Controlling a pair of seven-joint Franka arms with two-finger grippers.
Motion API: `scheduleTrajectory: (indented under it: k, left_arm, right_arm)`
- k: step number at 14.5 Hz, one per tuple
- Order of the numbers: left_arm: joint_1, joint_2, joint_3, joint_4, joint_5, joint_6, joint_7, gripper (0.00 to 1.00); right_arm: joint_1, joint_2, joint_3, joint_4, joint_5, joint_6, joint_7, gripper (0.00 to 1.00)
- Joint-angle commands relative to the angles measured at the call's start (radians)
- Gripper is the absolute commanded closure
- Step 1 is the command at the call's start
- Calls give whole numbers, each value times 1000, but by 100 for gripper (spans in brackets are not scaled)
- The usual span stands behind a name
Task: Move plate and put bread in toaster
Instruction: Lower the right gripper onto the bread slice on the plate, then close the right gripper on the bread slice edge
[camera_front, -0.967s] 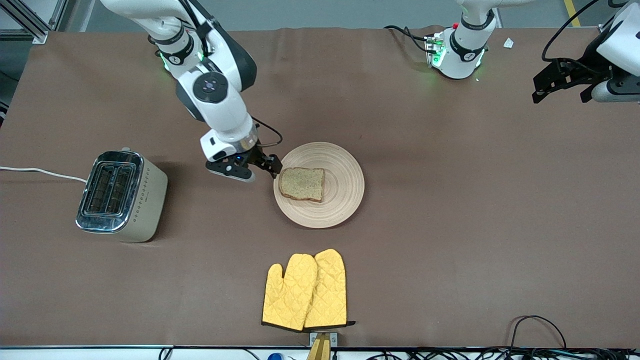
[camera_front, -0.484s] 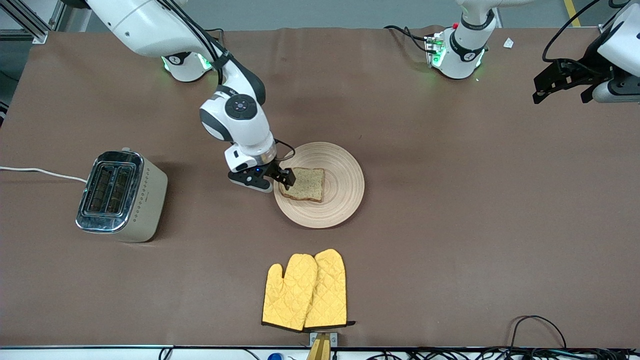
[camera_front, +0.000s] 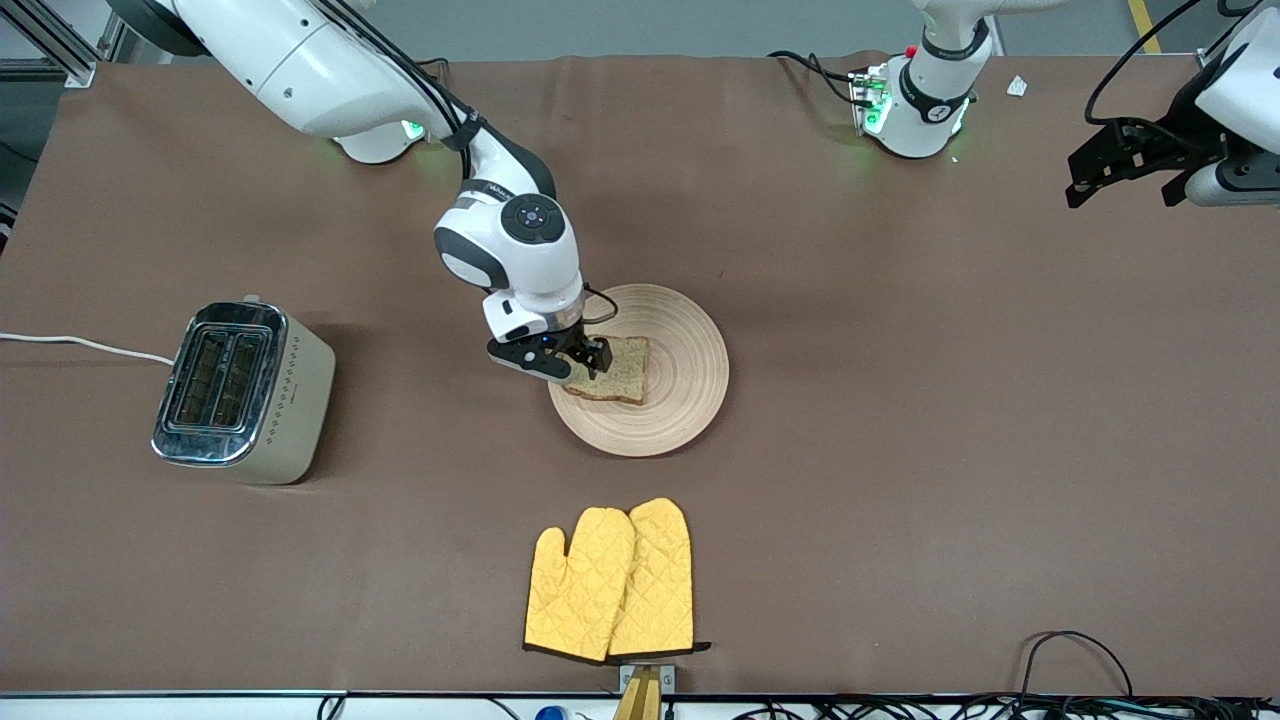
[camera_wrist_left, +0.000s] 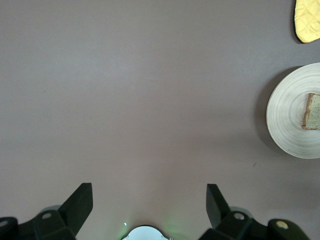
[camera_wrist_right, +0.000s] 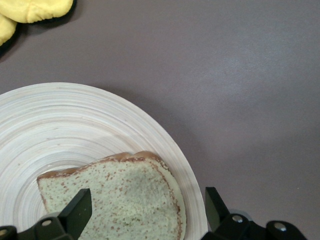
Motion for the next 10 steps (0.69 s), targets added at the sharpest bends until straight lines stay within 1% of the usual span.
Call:
scheduleTrajectory:
  k: [1,2,3,4,5,6,10]
  left_arm:
    - [-3,-6,0,-3,10,5,-10,0]
    - [-3,-5,1,-3,10,5,-10,0]
    - [-3,-5,0,-3,10,5,-10,0]
    - [-3,-3,1,-3,10,6,-10,0]
    - [-3,-2,1,-2,10,6,-10,0]
    - [-3,1,0,-2,10,8,-10,0]
    - [-2,3,1,-2,12,11,-10,0]
  right_arm:
    - [0,27,14,22,-46,-12,38,1]
    - [1,31,14,24,-47,-12,38,7]
    - [1,36,14,24,-55,-12,38,17]
    - [1,40,14,24,-66,-12,40,25]
    - [1,47,14,27,-70,-11,41,31]
    - [1,54,14,27,-79,-9,41,34]
    - [1,64,14,28,-89,-6,43,35]
